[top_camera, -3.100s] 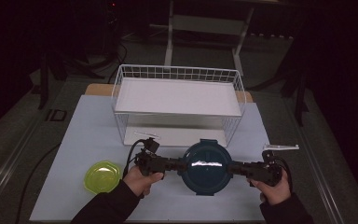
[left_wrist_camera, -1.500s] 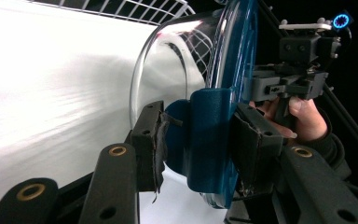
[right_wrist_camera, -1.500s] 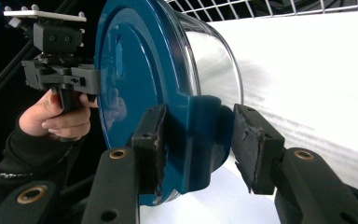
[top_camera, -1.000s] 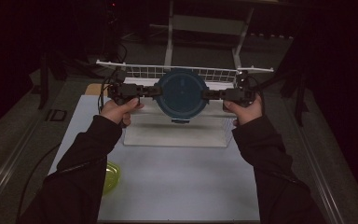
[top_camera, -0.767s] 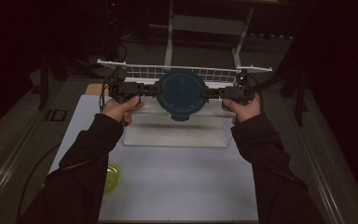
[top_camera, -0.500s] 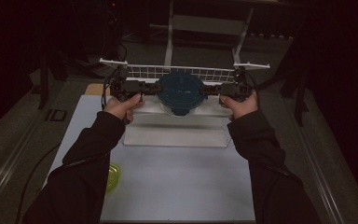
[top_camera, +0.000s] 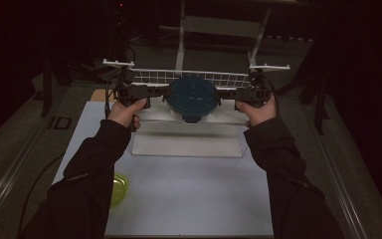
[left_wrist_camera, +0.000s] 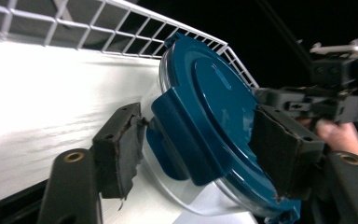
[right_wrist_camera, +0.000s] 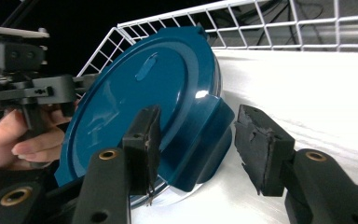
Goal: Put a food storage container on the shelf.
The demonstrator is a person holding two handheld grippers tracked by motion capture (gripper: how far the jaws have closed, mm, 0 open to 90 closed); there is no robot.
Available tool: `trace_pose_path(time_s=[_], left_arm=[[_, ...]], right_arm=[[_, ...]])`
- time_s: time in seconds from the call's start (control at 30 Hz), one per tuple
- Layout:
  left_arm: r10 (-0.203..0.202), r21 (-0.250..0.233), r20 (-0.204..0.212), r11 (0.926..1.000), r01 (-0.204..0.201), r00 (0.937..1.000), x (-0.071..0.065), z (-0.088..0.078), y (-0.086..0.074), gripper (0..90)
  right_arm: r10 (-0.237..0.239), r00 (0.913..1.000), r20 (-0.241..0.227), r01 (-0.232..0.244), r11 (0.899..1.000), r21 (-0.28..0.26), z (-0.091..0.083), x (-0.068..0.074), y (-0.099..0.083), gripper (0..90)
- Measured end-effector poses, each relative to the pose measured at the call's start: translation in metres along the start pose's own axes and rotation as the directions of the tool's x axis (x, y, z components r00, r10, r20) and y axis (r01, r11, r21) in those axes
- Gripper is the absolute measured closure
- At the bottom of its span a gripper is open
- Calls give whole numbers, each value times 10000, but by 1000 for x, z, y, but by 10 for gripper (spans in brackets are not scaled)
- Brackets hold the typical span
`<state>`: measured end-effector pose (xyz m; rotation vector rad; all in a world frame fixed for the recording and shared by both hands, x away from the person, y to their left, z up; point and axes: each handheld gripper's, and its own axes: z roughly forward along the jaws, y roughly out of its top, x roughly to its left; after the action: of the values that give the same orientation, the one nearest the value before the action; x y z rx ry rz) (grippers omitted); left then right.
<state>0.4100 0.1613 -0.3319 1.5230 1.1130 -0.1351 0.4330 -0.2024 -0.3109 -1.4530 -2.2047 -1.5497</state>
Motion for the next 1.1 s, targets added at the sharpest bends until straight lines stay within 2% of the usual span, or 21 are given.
trace_pose_path(time_s=[0.07,0.13,0.17,0.23,0.27,0.33,0.37,0.47,0.53,0.57,0.6,0.67,0.73,0.8,0.9,1.0,1.03,1.1], left_arm=[[246,-98,-54,9996,-247,9997,-4,-4,-2,228],[696,-149,-87,9975,-697,9975,-10,-9,-5,171],[803,-163,-79,9966,-805,9967,-12,-11,-7,146],[1196,-196,-213,9926,-1200,9926,-19,-14,-12,130],[1430,-170,-229,9895,-1434,9895,-22,-16,-15,82],[1795,-219,27,9835,-1794,9837,-26,-18,-20,9],[2133,-157,172,9769,-2131,9768,-29,-20,-24,6],[2735,-26,-15,9619,-2735,9619,-37,-24,-36,0],[2918,-87,-31,9564,-2918,9565,-41,-27,-43,0],[2918,-87,-31,9564,-2918,9565,-41,-27,-43,0],[3191,-14,-199,9477,-3191,9475,-46,-30,-52,0],[3416,99,-351,9398,-3415,9392,-49,-31,-59,0],[3540,132,-400,9353,-3537,9344,-50,-33,-67,0],[3576,73,-435,9338,-3577,9329,-50,-34,-73,0],[3698,158,-490,9291,-3695,9278,-50,-34,-87,0],[4077,491,-606,9129,-4053,9111,-50,-31,-101,0],[4138,512,-637,9101,-4112,9081,-50,-30,-106,0],[4089,535,-595,9122,-4062,9106,-49,-29,-114,0]], right_arm=[[-140,9999,53,141,9998,-143,-6,2,-1,494],[-376,9993,82,377,9992,-147,-9,5,-2,491],[-663,9976,211,665,9977,-113,-12,9,-4,489],[-890,9957,250,894,9959,-144,-16,13,-6,486],[-1009,9944,313,1016,9946,-197,-18,16,-8,486],[-1245,9920,225,1251,9918,-256,-21,21,-13,485],[-1320,9911,185,1325,9908,-283,-22,23,-15,486],[-1619,9867,129,1623,9860,-381,-26,30,-23,496],[-1870,9824,5,1869,9817,-354,-28,37,-31,508],[-1870,9824,5,1869,9817,-354,-28,37,-31,508],[-1921,9814,-15,1919,9806,-399,-28,39,-33,526],[-2142,9763,-311,2130,9763,-374,-30,49,-45,613],[-2142,9744,-682,2130,9768,-233,-28,55,-53,656],[-2153,9720,-941,2157,9764,-55,-23,60,-60,723],[-2117,9694,-1243,2165,9759,265,-14,65,-71,882],[-2123,9688,-1282,2204,9740,528,-2,67,-78,899],[-2085,9689,-1331,2177,9743,587,1,67,-79,900],[-1937,9698,-1484,2045,9770,611,9,68,-81,900]])
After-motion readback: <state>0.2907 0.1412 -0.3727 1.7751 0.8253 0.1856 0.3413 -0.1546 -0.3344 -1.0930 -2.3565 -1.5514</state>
